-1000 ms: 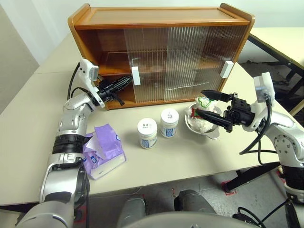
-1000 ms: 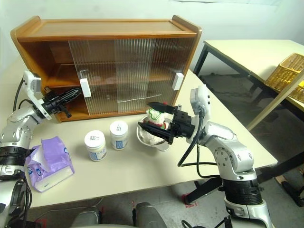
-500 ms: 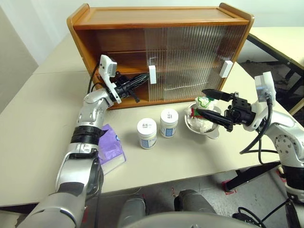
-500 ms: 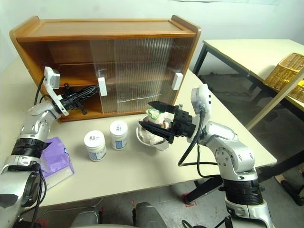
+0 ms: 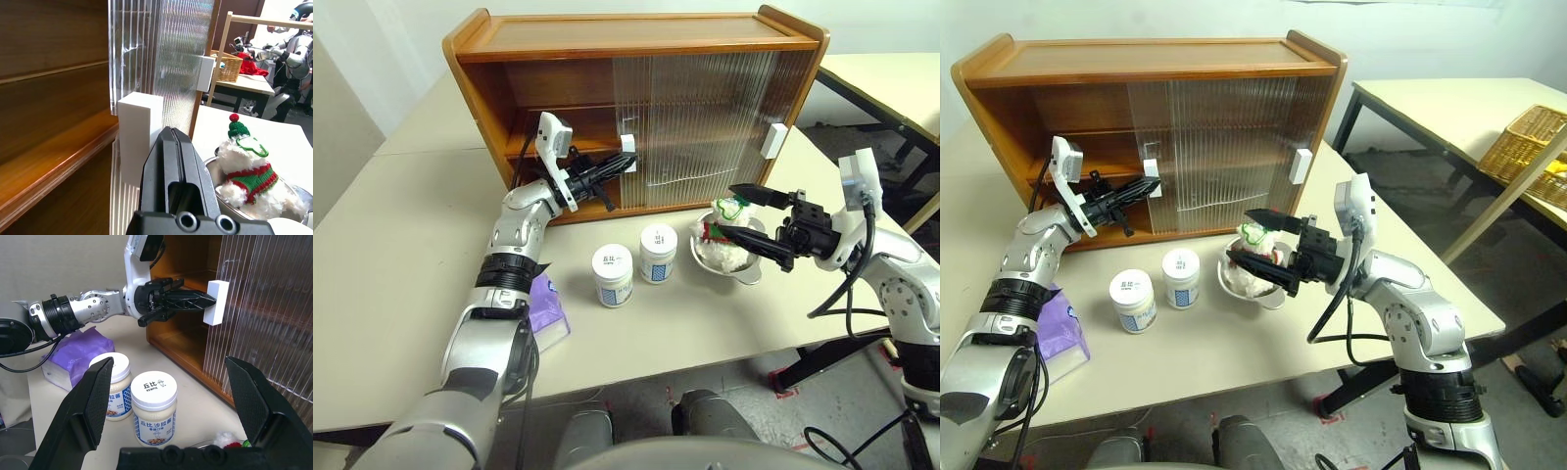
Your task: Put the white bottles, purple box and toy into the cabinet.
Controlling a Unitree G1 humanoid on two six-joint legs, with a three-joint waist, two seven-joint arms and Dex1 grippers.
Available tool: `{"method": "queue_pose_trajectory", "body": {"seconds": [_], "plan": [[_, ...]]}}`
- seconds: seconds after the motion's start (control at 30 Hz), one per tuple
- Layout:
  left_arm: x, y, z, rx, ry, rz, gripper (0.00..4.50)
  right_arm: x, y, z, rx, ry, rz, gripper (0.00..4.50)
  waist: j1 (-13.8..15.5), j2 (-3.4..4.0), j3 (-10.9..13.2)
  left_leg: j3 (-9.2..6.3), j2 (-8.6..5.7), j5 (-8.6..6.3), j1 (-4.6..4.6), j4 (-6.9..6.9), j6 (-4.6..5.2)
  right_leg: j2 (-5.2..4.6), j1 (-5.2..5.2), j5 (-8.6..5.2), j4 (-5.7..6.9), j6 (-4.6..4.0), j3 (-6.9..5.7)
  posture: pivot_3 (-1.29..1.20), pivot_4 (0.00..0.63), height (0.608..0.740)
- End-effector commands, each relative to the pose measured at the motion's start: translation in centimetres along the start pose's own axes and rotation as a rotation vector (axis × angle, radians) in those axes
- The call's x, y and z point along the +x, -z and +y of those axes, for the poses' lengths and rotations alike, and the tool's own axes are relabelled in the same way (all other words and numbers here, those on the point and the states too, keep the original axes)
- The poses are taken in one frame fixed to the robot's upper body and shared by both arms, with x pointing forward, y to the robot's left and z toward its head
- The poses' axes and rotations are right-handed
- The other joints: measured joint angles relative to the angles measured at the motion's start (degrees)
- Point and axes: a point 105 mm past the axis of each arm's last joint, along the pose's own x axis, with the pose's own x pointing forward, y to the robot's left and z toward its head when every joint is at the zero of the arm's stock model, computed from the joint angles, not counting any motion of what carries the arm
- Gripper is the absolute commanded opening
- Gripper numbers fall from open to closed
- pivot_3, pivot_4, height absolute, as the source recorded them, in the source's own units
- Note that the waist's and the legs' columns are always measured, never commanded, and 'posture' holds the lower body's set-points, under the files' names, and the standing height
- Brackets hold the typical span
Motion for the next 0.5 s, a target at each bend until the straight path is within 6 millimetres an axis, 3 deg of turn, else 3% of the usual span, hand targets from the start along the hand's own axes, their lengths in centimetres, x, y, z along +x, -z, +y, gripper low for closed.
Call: {"method": "queue_pose_trajectory", "body": {"seconds": [0.03,0.5], "plan": [[-0.3,-0.5,0.0,0.024,0.011,0.002,0.03,0.1,-0.1,-0.1,-0.015,0.002,0.003,4.50,0.0,0.00,0.0,0.00,0.00,0.00,0.00,0.00,0.00,0.00,0.00,0.00,0.00,0.00,0.00,-0.21,0.000,0.740],[-2.7,-1.1,-0.1,0.031,-0.037,0.010,0.03,0.5,-0.2,-0.1,-0.008,-0.015,0.000,4.50,0.1,0.02,0.0,0.02,0.00,0.00,-0.01,-0.01,0.00,0.00,-0.03,0.00,0.01,-0.01,0.00,-0.19,0.000,0.740]]}}
